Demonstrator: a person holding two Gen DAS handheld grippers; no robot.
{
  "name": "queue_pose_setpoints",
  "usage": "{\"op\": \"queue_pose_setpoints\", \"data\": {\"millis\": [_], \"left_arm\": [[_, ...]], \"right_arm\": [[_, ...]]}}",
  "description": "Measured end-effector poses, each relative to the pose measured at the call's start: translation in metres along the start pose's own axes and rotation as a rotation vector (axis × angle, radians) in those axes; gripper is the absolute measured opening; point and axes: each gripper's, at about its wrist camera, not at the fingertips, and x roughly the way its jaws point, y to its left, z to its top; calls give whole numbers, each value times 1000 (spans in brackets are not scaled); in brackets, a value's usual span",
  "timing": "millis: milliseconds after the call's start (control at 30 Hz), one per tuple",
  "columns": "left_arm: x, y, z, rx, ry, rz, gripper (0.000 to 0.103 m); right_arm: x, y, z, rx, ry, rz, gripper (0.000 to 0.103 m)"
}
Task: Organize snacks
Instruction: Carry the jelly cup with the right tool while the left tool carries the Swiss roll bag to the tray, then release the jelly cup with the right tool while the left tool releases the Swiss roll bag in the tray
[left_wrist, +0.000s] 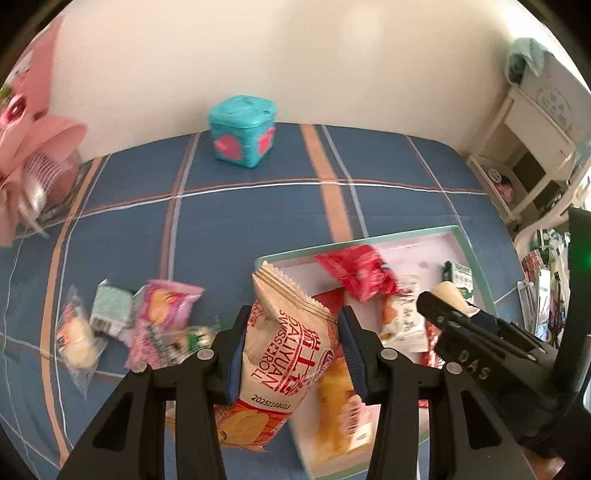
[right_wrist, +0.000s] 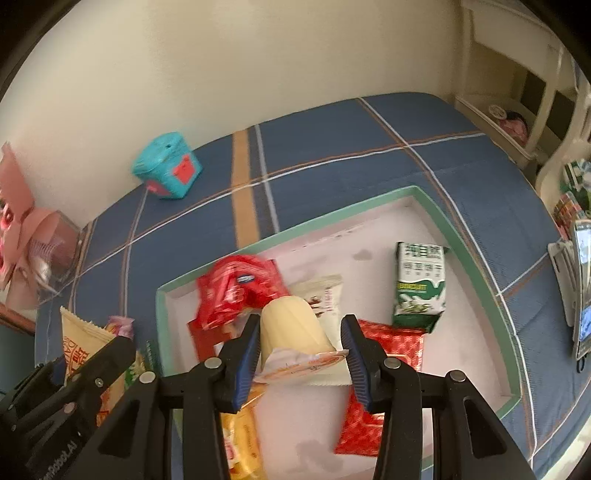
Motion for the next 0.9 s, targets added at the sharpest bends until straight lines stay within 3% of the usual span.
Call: {"op": "queue_pose_setpoints", "data": {"millis": [333,900], "left_arm": [[25,-36,11,50,33,10,48],[50,-40,10,39,75,55,48]], "right_arm": [[9,-26,8,61,0,-6,46],[28,-32,5,83,44,-9,47]]}}
